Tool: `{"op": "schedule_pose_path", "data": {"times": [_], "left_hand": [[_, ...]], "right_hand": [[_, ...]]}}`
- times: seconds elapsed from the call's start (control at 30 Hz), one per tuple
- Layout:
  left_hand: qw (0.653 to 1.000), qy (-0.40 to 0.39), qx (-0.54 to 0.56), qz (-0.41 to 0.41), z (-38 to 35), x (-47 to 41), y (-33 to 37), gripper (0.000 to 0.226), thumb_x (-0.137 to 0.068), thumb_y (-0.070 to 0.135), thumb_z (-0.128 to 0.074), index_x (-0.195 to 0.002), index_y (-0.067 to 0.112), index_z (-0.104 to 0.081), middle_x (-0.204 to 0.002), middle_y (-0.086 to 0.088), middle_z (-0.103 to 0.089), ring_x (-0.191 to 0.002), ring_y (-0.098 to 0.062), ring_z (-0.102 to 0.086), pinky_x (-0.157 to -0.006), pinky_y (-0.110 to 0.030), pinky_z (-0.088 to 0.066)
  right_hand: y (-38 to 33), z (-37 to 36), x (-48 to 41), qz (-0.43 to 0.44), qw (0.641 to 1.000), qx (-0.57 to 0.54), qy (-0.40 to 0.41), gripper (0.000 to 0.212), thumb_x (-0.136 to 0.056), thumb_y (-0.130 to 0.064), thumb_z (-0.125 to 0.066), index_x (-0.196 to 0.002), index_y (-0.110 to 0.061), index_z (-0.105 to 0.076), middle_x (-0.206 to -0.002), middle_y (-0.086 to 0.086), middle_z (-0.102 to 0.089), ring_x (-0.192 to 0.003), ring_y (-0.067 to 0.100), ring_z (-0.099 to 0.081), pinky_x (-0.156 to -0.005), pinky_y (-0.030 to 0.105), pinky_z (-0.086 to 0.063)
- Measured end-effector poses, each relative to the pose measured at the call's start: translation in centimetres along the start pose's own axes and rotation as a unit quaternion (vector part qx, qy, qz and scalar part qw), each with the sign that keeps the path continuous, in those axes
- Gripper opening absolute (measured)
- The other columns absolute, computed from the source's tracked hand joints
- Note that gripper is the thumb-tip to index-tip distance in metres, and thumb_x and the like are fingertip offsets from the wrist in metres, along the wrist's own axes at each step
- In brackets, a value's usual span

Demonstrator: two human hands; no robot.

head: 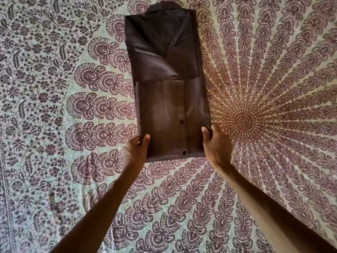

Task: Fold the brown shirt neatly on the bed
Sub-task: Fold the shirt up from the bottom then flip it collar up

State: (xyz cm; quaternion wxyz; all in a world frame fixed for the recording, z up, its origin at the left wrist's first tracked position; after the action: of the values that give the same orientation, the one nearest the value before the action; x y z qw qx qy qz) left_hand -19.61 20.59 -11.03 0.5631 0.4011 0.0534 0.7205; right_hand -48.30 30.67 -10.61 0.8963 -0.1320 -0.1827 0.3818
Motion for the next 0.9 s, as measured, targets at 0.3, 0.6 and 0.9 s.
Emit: {"op": "schedule_pose_path", "data": {"times": [0.3,0.6,0.9], "left_hand": [[0.999,-0.018,-0.020,-0.037,0.5,0.4,0.4,0.034,-0.101,0.032,-0.044,-0.101,0.004,-0.063,-0.075,-0.009,-0.057,-0.066,-0.024,-0.053,-0.047,-0.021,-0.031],[1.000,-0.012,-0.018,-0.021,0.8,0.6,0.0,0.031,-0.099,0.031,-0.047,-0.091,0.006,-0.063,-0.066,-0.005,-0.053,-0.052,-0.008,-0.043,-0.044,-0.020,-0.031],[0.996,0.085,0.014,-0.013,4.4,-6.3,6.8,0.044,-0.092,0.051,-0.052,-0.094,0.012,-0.071,-0.085,-0.011,-0.067,-0.084,-0.026,-0.058,-0.063,-0.026,-0.033]], "right_hand": [[-0.1,1.1,1.3,0.057,0.995,-0.082,-0.015,0.035,-0.101,-0.042,-0.040,-0.101,-0.010,-0.055,-0.052,-0.015,-0.046,-0.039,0.001,-0.044,-0.038,0.014,-0.023],[0.2,0.4,-0.1,0.018,0.999,0.022,-0.046,0.038,-0.100,-0.045,-0.045,-0.115,-0.012,-0.055,-0.079,0.010,-0.069,-0.071,0.031,-0.066,-0.058,0.030,-0.039],[-3.5,2.5,-7.4,-0.030,0.988,-0.153,-0.008,0.034,-0.099,-0.040,-0.050,-0.110,-0.009,-0.058,-0.080,-0.008,-0.059,-0.063,0.008,-0.053,-0.049,0.021,-0.029]]}}
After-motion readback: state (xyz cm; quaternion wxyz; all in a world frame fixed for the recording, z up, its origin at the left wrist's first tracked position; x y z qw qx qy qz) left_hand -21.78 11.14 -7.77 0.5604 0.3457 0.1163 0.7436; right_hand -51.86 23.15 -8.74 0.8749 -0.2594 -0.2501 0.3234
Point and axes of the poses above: each hand's wrist, its own x-axis away from the middle knuckle, its own z-axis out of the back of the hand, y = z × x, the point moved 10 cm from there along -x, towards the middle knuckle
